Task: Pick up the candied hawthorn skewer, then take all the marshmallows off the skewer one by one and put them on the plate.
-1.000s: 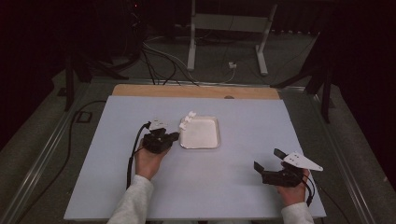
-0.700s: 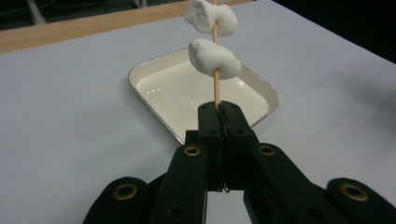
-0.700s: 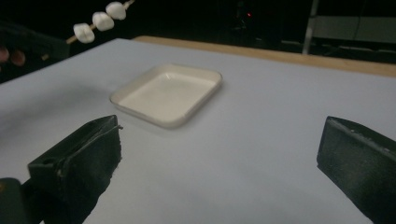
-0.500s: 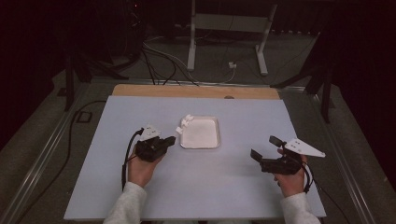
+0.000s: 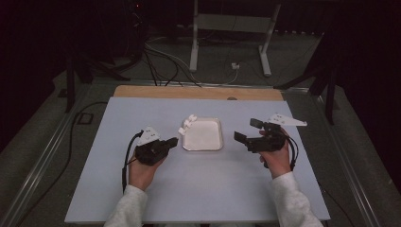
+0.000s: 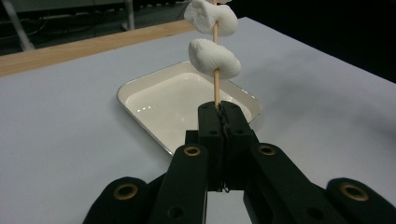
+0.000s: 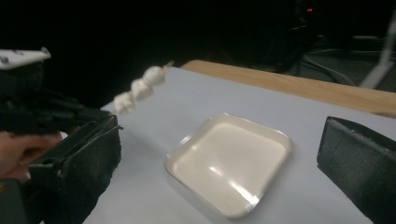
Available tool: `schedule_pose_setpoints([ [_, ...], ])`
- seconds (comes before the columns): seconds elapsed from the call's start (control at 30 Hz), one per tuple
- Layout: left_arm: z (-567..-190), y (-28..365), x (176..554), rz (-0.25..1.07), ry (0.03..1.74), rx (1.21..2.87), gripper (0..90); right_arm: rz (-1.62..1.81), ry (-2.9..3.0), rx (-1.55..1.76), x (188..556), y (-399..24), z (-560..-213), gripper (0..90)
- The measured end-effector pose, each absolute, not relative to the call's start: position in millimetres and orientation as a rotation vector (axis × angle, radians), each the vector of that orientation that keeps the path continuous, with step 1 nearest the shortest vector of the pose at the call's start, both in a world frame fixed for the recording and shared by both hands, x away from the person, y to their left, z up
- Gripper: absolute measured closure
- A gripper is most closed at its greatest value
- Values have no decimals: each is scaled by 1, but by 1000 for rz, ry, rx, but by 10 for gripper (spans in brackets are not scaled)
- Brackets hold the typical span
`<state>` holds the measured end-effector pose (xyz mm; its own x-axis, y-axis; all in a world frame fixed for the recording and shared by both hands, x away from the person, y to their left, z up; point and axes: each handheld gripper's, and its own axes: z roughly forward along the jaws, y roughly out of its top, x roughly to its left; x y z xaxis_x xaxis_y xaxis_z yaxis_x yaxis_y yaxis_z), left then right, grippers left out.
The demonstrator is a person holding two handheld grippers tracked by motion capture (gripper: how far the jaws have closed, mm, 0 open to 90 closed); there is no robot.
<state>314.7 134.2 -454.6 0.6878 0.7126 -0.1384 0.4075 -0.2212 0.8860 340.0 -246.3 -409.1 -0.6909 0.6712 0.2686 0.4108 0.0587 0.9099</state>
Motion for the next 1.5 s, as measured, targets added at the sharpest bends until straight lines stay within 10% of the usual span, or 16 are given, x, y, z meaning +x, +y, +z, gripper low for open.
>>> schedule_pose_setpoints([
  [0.97,-454,130,311,363,814,1849,900,1855,2264,1214,391,-171,-407,0],
  [1.5,-454,124,309,347,777,1844,900,1898,2430,1259,397,-144,-422,570],
])
